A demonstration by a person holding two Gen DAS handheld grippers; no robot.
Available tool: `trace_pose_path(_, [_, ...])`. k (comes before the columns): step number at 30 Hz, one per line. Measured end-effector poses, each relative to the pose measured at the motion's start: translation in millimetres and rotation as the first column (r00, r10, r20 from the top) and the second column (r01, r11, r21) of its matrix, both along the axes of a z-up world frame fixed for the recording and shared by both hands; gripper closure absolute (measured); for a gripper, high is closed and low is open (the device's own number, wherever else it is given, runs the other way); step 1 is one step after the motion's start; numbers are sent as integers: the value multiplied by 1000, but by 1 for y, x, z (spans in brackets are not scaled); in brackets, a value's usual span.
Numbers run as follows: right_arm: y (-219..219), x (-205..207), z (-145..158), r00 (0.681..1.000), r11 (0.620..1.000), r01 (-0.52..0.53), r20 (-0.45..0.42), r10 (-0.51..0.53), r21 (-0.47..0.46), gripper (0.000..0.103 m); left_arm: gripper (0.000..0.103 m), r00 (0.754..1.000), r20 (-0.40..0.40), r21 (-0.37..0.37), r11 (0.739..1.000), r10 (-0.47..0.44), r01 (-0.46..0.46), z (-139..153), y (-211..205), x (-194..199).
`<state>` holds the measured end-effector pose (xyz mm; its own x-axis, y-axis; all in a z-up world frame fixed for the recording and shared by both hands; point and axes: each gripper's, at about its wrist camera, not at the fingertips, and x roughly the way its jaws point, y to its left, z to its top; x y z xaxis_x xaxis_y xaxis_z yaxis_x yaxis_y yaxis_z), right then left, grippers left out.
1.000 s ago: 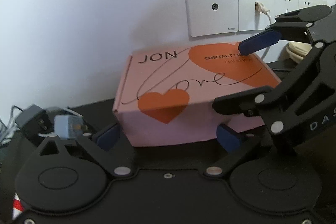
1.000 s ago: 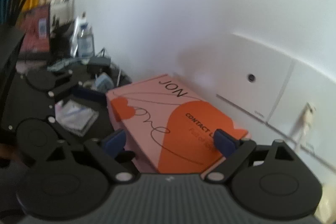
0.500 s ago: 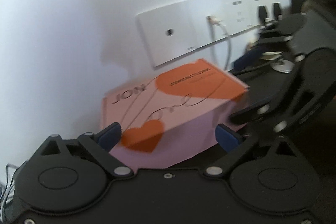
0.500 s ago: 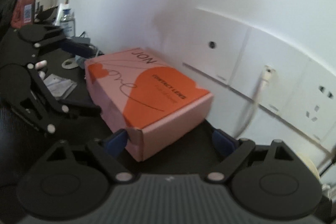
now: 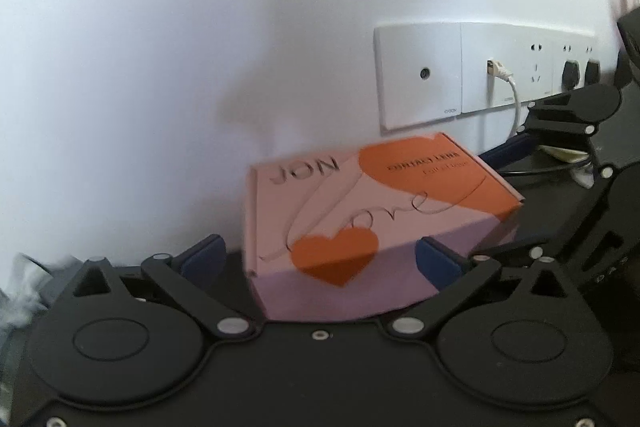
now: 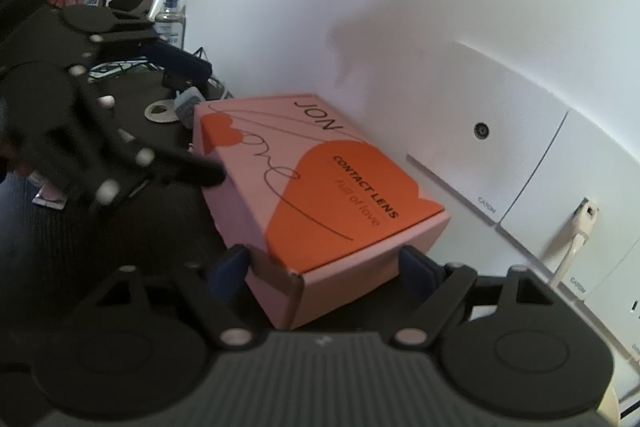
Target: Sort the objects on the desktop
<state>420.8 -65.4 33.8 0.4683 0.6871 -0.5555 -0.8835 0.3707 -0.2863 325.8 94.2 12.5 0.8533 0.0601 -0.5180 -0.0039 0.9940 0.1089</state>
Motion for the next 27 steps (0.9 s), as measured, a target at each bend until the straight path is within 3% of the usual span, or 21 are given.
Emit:
trace_pose_path(4, [5,6,3,999,999,5,49,-3,-37,23,1,1000,-16,-3,1000,17,-17,-2,-5,7])
trace_pose_path(8, [9,12,7,1000,998,-11,24,12,-58,21,0,999,-15,-8,999,43,-43,-3,-9,12])
trace_pose_path(11, [7,11,5,1000,999,8,18,-7,-50,21,0,999,-20,37,999,38,-37,-8,-12,16])
trace_pose_path(20, [7,7,6,994,995,103,-31,-103,15,19,0,997,-50,37,997,66,-64,0,-7,2])
trace_pose_path(23, [-5,9,8,966,969,236,-130,-225,73,1,0,994,-68,23,996,89,-88,2,-7,-8])
trace_pose_path(27, [-26,4,5,876,890,423,-327,-355,169,1,0,994,-68,20,996,87,-85,5,-11,-28])
